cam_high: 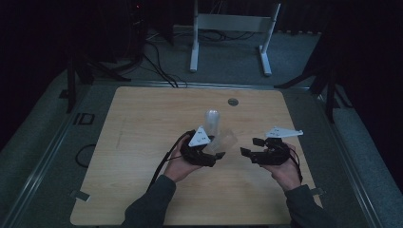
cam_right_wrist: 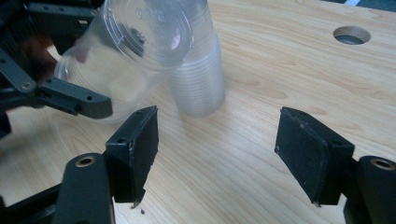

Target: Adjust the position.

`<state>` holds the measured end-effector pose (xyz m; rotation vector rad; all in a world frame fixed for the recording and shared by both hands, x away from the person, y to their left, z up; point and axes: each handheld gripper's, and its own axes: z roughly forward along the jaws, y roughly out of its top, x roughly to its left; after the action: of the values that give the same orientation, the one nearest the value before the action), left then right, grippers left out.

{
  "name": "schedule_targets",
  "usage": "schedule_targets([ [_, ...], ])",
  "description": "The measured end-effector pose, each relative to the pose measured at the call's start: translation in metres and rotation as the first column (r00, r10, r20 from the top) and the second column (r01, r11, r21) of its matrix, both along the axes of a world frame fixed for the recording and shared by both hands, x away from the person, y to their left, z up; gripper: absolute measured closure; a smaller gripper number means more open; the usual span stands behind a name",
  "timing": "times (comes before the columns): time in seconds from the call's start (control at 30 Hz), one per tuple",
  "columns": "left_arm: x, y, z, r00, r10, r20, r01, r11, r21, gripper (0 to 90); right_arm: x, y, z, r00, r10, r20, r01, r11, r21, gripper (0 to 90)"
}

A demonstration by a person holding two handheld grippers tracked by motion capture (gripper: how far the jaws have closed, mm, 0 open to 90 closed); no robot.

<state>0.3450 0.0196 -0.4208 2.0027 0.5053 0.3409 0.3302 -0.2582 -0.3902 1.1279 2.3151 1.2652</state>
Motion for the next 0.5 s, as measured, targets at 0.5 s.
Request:
schedule_targets([
  [0.5,0.000,0.004,-0.003,0.9999,-0.016,0.000,0.016,0.9990,0.042,29.6,0.004,0.015,0.007,0.9942,0.107,0.009,-0.102,0.968,-0.230,34.4],
])
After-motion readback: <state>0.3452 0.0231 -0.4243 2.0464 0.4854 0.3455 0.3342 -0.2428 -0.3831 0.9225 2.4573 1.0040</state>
